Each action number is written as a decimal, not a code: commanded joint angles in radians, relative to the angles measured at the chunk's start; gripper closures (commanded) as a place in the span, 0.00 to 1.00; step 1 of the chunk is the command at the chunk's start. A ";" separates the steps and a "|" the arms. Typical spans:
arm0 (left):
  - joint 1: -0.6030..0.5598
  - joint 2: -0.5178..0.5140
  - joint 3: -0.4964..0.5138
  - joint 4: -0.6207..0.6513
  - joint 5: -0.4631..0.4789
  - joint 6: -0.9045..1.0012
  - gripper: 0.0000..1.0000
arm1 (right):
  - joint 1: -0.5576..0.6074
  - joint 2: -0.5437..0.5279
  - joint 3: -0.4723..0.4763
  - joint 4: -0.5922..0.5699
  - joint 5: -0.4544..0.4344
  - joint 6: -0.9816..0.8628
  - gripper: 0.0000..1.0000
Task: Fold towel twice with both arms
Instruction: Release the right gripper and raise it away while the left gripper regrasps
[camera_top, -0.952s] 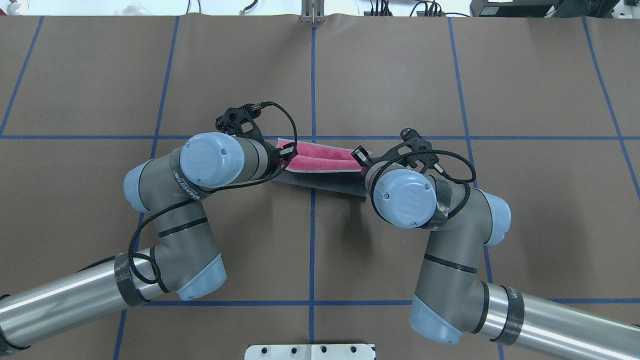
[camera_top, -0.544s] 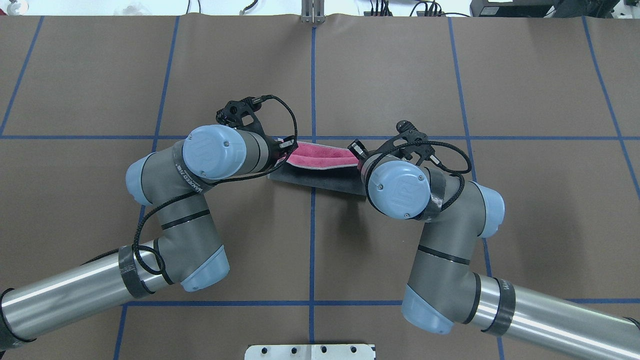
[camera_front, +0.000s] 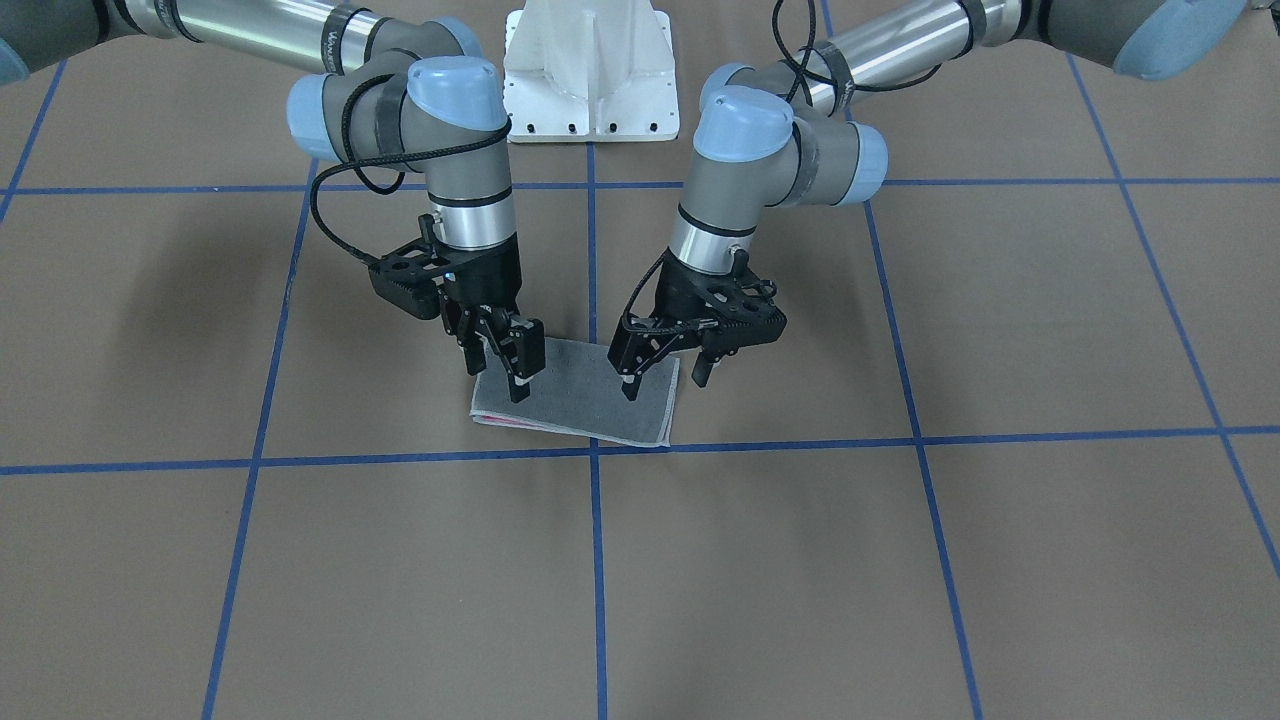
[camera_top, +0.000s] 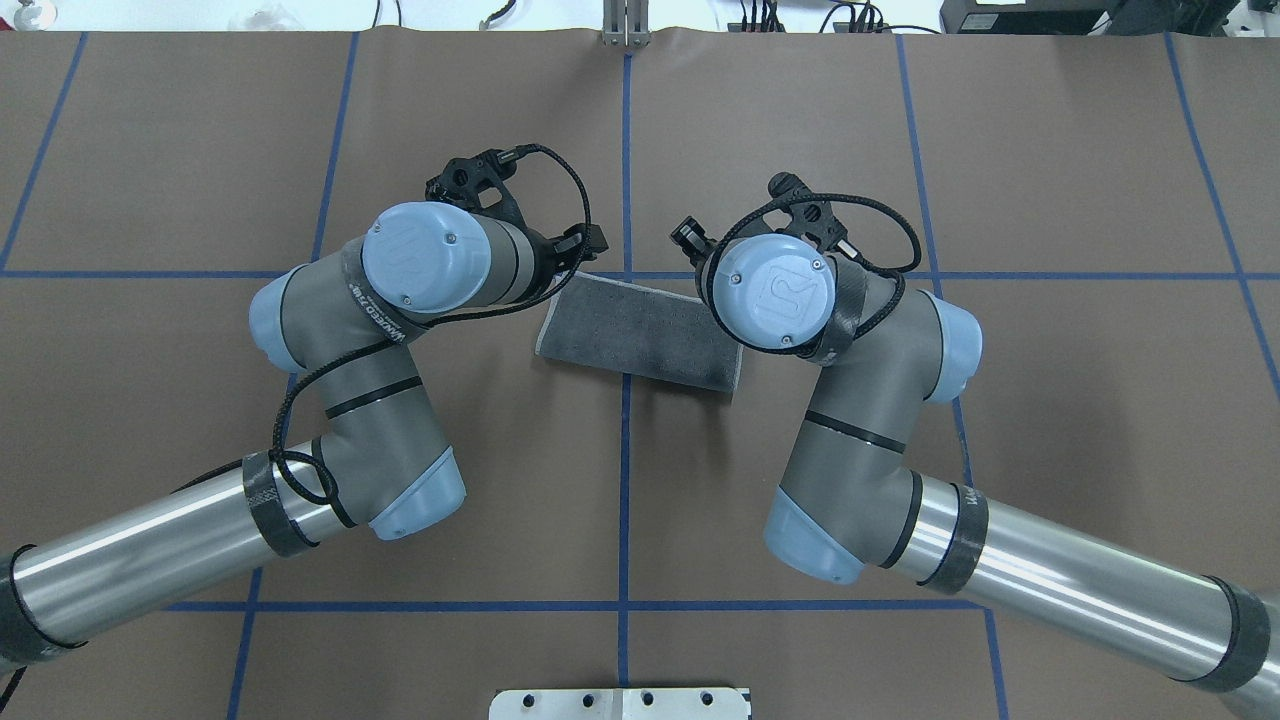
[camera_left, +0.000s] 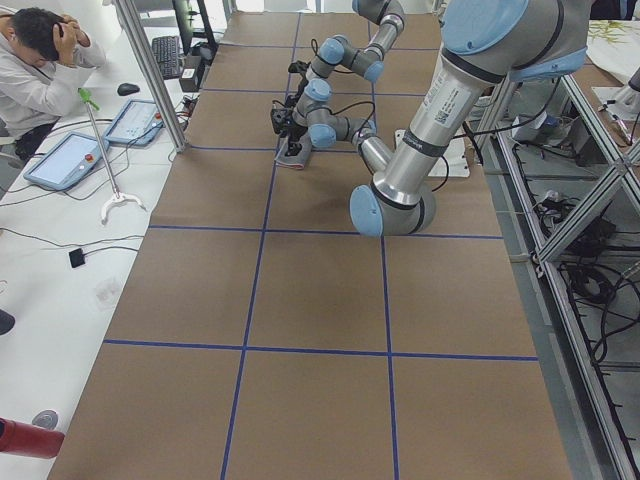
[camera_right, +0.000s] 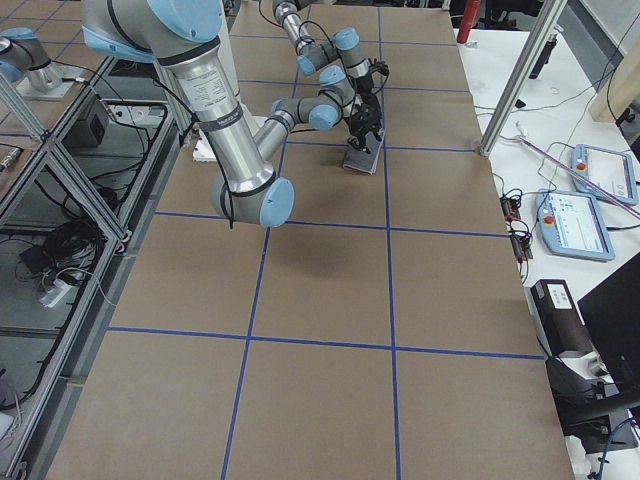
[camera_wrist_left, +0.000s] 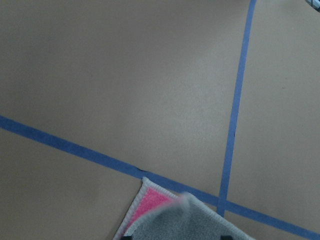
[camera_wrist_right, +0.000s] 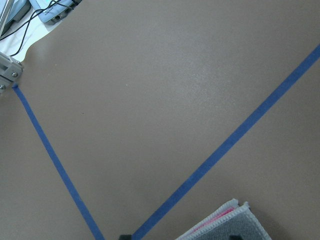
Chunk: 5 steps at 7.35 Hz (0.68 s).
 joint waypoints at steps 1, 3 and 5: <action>-0.002 0.012 -0.002 -0.011 -0.066 0.100 0.00 | 0.050 -0.013 0.038 0.001 0.109 -0.151 0.01; 0.007 0.047 -0.016 -0.020 -0.099 0.171 0.00 | 0.126 -0.066 0.085 -0.007 0.224 -0.319 0.01; 0.025 0.088 -0.004 -0.113 -0.099 0.145 0.00 | 0.229 -0.135 0.127 -0.010 0.365 -0.532 0.01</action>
